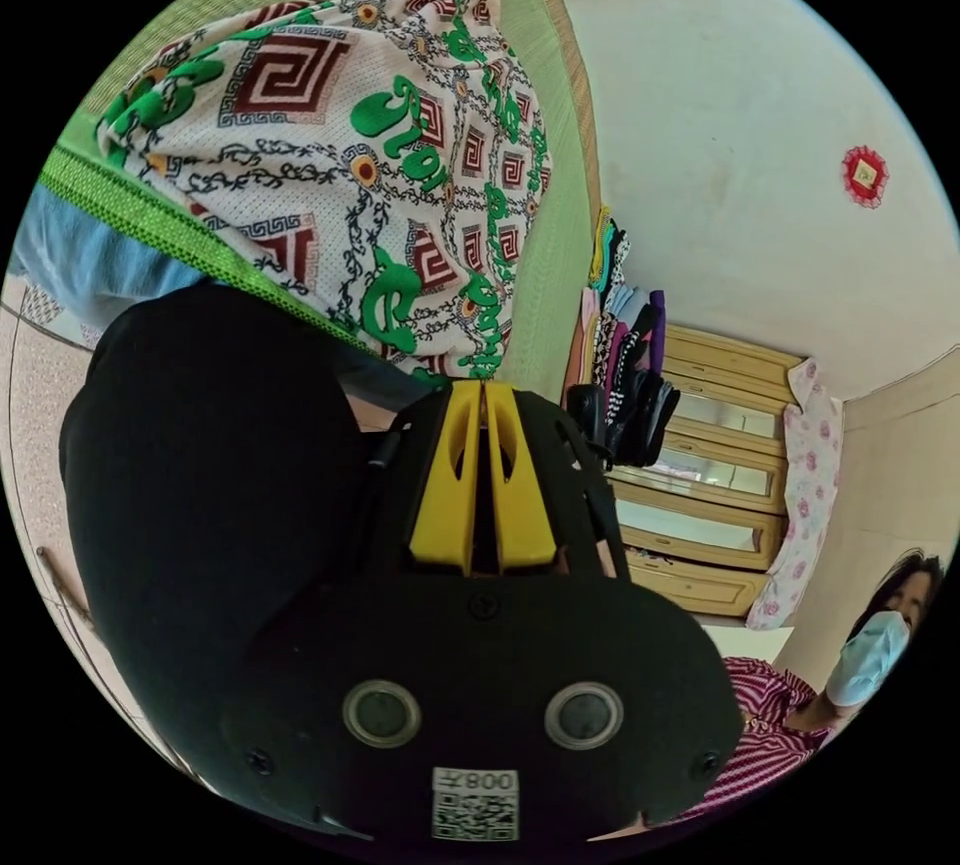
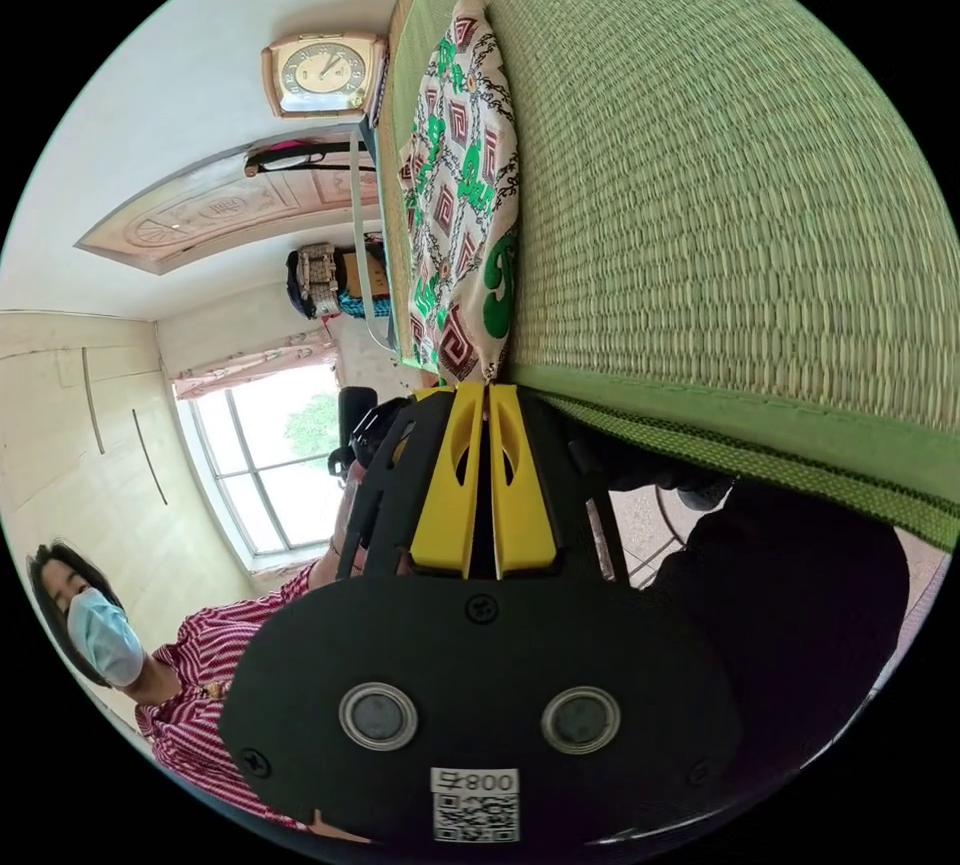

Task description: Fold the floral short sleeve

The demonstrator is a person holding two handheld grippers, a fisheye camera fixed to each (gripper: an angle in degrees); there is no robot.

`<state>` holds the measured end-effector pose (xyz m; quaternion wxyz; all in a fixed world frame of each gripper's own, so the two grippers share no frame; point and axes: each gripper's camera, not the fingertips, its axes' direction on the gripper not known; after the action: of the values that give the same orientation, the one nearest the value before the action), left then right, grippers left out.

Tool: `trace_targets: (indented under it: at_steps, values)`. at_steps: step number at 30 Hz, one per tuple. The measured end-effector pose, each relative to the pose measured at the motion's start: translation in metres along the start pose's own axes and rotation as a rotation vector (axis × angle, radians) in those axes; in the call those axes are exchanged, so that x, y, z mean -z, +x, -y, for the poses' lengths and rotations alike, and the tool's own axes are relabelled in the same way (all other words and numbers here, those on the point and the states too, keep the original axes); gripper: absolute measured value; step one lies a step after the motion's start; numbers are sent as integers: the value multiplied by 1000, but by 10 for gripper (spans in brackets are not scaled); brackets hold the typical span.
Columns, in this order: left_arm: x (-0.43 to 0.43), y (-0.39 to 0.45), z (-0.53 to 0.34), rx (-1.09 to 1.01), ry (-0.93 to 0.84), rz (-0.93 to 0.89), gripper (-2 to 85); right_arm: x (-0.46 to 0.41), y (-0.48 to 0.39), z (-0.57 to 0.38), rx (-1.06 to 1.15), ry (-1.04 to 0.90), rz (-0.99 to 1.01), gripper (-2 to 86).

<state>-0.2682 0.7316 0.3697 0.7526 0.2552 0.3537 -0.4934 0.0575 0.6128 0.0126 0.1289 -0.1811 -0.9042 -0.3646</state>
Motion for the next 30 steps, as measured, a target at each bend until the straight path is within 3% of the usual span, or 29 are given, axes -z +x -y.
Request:
trace_targets:
  at_steps: [10,20,30]
  values:
    - [-2,-3,-5,0,-75,-56,75,10,-3,-21,37,20,95,4]
    - [8,-10,0,-7,-69,-122,15,12,3,-32,36,23,88,10]
    - [24,-16,-3,-14,-61,-158,7,17,24,-44,7,101,214,65]
